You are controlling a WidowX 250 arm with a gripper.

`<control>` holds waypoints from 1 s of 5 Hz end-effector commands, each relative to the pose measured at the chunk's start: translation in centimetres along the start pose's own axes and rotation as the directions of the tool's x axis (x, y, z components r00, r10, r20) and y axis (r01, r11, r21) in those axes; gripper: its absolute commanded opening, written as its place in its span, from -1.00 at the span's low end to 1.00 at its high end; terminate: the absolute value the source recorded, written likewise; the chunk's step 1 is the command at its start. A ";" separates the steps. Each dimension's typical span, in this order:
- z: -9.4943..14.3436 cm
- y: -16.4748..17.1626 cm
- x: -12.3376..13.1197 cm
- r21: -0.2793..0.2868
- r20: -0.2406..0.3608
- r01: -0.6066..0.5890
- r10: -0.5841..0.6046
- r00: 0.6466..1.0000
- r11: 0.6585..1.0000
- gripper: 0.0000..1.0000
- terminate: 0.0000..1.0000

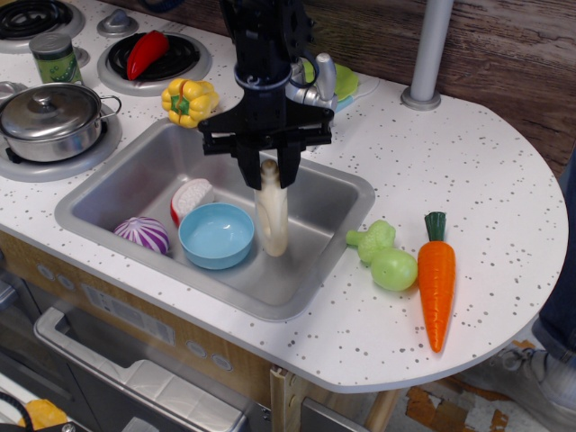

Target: Put detergent in sink

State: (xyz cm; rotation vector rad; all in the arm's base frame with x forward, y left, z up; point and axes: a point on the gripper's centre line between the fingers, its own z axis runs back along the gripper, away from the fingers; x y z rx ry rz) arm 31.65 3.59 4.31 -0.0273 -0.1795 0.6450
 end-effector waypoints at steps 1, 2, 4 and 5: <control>-0.5 1.0 0.6 -0.083 -0.031 -0.008 0.005 0.999 0.996 -1.00 -1.00; -0.5 0.9 0.4 -0.085 0.005 -0.002 0.002 1.000 0.996 1.00 -1.00; -0.5 0.9 0.4 -0.085 0.005 -0.002 0.002 1.000 0.996 1.00 -1.00; -0.5 0.9 0.4 -0.085 0.005 -0.002 0.002 1.000 0.996 1.00 1.00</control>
